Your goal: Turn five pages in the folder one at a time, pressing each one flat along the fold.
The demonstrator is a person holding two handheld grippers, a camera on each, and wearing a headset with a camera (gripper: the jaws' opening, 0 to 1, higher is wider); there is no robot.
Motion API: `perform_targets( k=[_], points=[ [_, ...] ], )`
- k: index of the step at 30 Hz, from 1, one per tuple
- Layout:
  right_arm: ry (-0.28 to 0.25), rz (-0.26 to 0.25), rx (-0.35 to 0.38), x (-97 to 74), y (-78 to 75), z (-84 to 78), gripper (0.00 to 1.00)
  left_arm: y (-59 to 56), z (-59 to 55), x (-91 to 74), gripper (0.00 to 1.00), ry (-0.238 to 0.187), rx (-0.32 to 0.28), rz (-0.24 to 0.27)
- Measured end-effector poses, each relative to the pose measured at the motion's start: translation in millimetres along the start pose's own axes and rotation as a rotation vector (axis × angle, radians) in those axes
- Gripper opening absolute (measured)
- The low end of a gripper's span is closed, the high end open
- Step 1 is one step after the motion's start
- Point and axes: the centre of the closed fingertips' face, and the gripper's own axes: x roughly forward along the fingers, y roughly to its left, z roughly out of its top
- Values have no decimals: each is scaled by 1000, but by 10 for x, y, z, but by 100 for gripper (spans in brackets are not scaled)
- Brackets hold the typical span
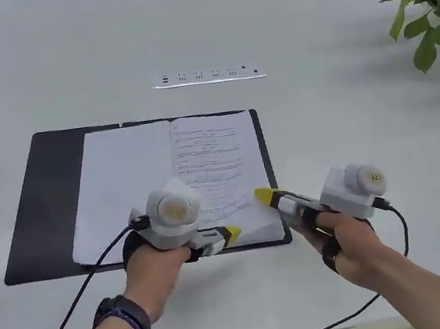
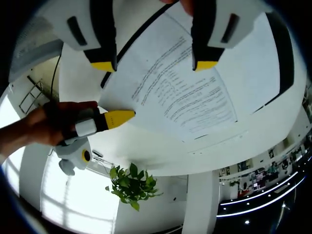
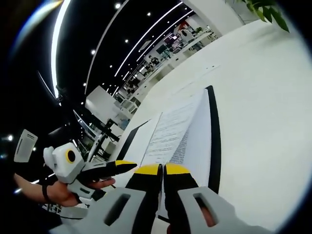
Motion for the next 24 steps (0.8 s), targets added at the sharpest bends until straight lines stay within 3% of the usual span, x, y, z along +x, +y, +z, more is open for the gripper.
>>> perform_targets(
  k=[7, 17, 24],
  points=[
    [-20, 7, 7, 29, 115, 65, 0, 117, 18, -239, 63, -18, 10, 26],
    [-44, 25, -15, 100, 343, 126, 0, 249, 199, -712, 64, -93, 20, 71],
    [-54, 42, -37, 168, 567, 130, 0, 303, 203, -930, 65, -113, 21, 89]
  ],
)
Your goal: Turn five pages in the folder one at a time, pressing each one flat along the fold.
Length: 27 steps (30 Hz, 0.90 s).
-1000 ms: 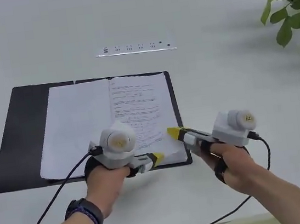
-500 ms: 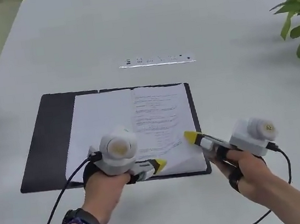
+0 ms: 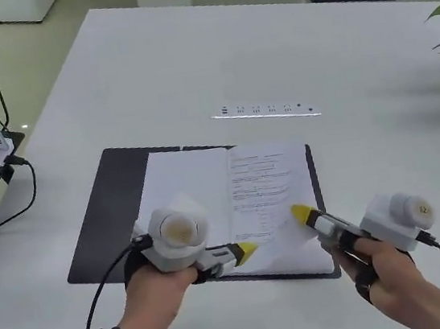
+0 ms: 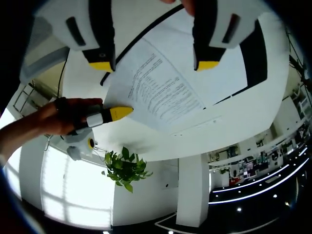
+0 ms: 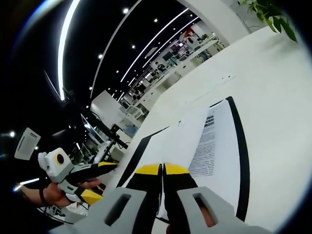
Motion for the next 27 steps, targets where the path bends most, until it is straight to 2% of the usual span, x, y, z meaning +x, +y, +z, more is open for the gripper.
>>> perform_targets(
  k=[11, 16, 27],
  points=[
    [-9, 26, -7, 138, 304, -8, 0, 196, 27, -279, 67, -41, -28, 34],
    [-17, 31, -3, 194, 385, -12, 0, 298, -36, -395, 67, -45, -42, 51],
    [-16, 47, 4, 391, 601, -116, 0, 457, -88, -636, 68, -72, -64, 86]
  ],
)
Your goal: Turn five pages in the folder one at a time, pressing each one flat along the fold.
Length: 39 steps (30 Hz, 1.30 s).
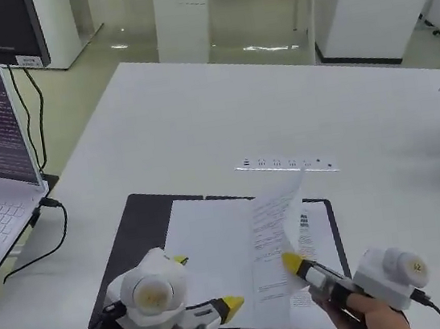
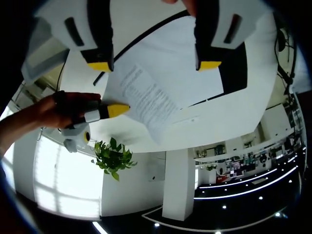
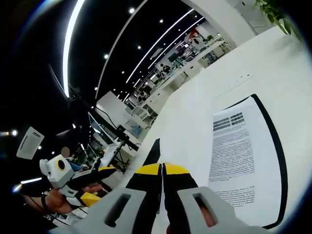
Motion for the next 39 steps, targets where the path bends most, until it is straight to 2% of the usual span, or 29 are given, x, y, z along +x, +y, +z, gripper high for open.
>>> perform_targets(
  k=[20, 26, 29, 39],
  points=[
    [69, 82, -6, 487, 513, -360, 0, 312, -208, -345, 70, -15, -55, 85],
    [90, 93, 17, 617, 580, -491, 0, 307, -267, -333, 70, -10, -67, 79],
    [82, 88, 93, 678, 573, -531, 0, 305, -276, -337, 70, -12, -69, 77],
    [107, 110, 119, 875, 694, -685, 0, 343, -320, -367, 71, -13, -85, 77]
  ],
)
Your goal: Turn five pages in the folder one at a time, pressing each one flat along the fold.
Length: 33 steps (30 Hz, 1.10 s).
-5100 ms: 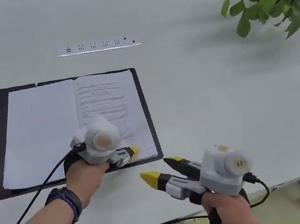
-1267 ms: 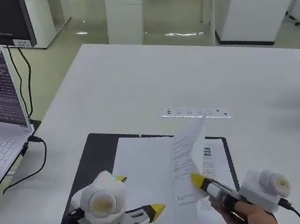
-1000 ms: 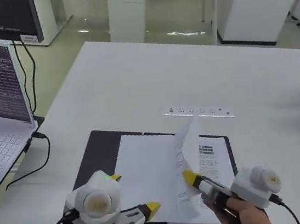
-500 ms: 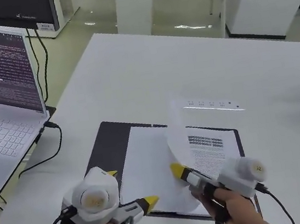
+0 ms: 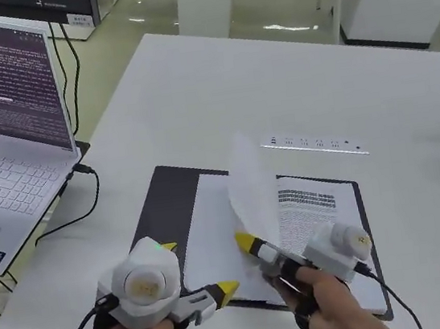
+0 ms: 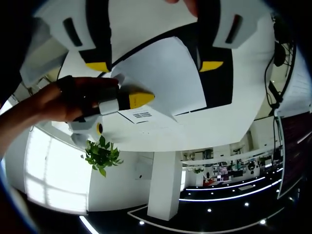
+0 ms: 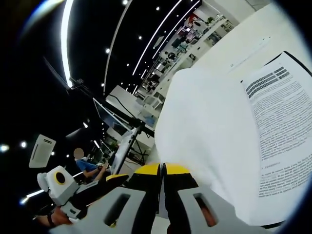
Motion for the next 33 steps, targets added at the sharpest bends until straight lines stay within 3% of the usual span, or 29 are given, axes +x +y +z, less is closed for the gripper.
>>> perform_targets(
  k=[14, 24, 33],
  points=[
    [71, 1, 12, 339, 23, -257, 0, 126, -223, -52, 71, 21, -53, 22],
    [99, -31, 55, 508, -167, -473, 1, 211, -365, -95, 71, 49, -62, 21],
    [109, -72, 97, 636, -301, -613, 3, 363, -495, -94, 70, 71, -82, 35]
  ],
)
